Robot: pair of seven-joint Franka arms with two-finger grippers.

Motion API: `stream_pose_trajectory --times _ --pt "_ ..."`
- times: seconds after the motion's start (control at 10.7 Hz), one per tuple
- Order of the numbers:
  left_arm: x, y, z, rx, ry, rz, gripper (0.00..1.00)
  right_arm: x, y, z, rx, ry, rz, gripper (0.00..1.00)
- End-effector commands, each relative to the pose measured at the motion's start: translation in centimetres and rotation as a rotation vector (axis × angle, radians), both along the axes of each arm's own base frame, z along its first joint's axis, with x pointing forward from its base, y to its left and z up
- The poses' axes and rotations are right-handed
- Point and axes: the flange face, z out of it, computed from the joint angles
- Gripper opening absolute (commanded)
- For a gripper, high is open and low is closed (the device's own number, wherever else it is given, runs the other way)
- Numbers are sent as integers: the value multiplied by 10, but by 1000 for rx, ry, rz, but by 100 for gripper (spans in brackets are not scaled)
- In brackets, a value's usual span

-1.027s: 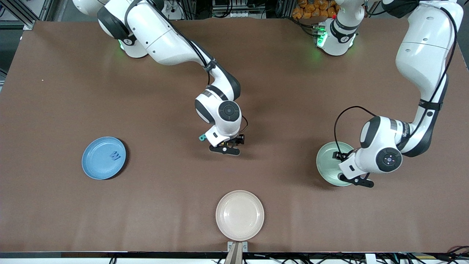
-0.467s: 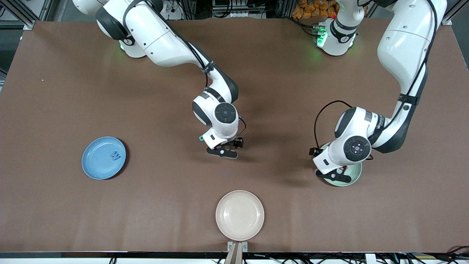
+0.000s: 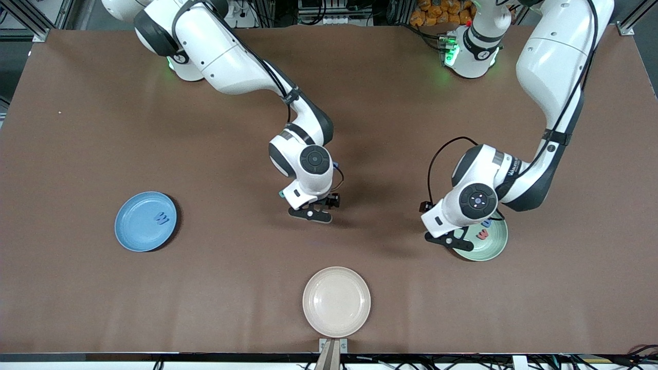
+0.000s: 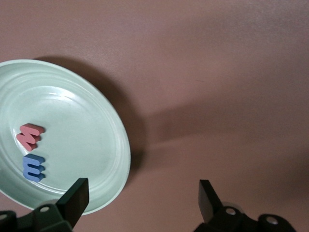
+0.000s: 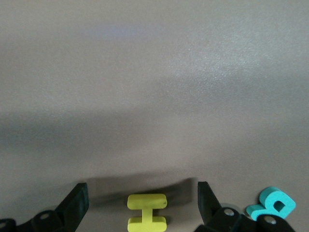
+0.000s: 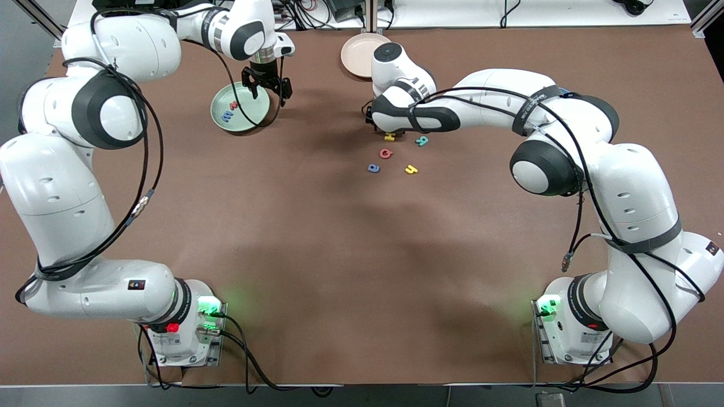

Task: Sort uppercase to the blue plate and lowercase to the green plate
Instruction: 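Drop the H on the blue plate while the left gripper returns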

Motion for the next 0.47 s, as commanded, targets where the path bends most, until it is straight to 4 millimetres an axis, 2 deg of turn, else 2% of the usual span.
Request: stream_pose_trajectory --times 0.0,0.09,0.19,0.28,0.37 --pt "-8 -4 5 30 -1 -2 100 -5 -1 -2 15 17 -25 97" --pt "-9 -7 4 32 1 -7 100 -6 -2 0 18 22 -30 58" --pt "-9 -6 3 35 4 -3 100 -9 -3 -1 14 29 -28 11" --pt "-9 -6 4 35 3 -3 100 -12 -3 0 11 31 -26 0" --pt "-9 -6 5 34 1 -3 100 -11 -3 0 12 29 -23 0"
